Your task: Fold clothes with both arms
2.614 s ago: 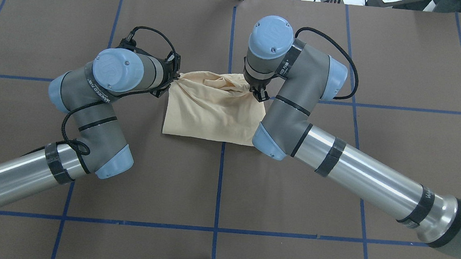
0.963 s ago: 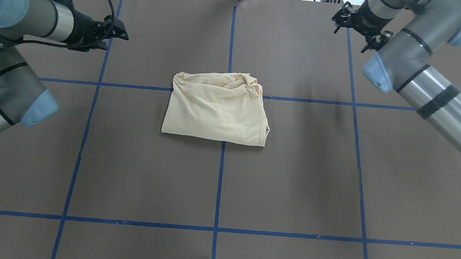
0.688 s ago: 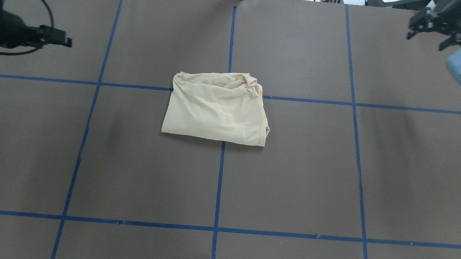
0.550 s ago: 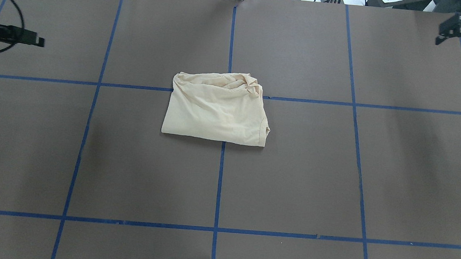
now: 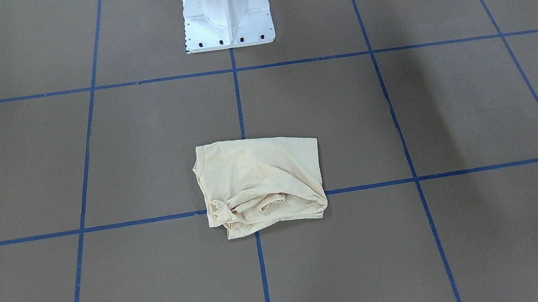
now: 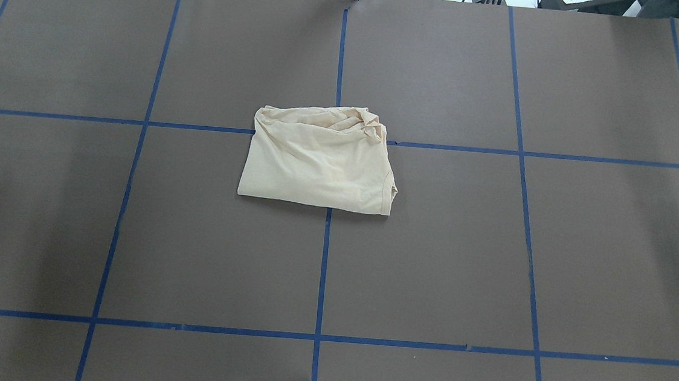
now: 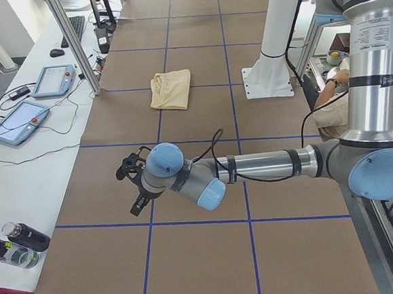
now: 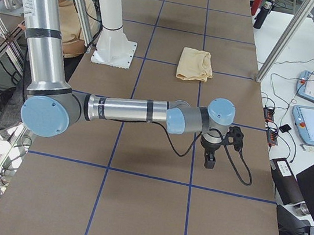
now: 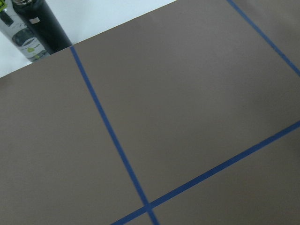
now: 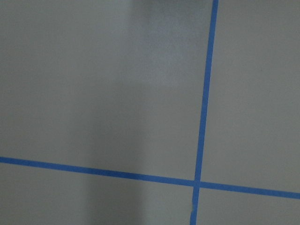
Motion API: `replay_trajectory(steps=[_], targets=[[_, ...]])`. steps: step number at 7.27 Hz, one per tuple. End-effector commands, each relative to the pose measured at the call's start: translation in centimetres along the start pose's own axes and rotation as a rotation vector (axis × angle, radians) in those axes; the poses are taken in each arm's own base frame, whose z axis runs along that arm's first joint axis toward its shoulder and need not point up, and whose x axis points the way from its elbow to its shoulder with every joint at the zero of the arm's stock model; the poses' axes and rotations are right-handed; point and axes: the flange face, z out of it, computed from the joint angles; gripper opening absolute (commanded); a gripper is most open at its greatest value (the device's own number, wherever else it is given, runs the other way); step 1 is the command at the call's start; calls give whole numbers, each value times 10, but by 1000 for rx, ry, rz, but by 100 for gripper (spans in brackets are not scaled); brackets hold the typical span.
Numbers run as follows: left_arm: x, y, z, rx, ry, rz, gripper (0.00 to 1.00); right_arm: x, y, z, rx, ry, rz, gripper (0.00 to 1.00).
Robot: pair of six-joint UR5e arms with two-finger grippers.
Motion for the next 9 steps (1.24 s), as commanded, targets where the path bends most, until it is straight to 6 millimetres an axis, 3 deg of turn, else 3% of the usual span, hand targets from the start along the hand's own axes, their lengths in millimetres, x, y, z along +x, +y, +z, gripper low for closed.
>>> replay_trajectory(steps=[1, 4, 5, 9], targets=[[-13, 7, -8, -39, 2, -29, 100, 0, 15, 0, -42, 40, -40, 100], [3, -10, -34, -13, -17, -19, 100, 3, 20, 6, -50, 32, -34, 100], [5, 1, -39, -9, -18, -26, 100, 4, 21, 7, -51, 28, -33, 100], [6, -8, -42, -7, -94, -7, 100, 9, 27, 11, -60, 28, -15, 100]])
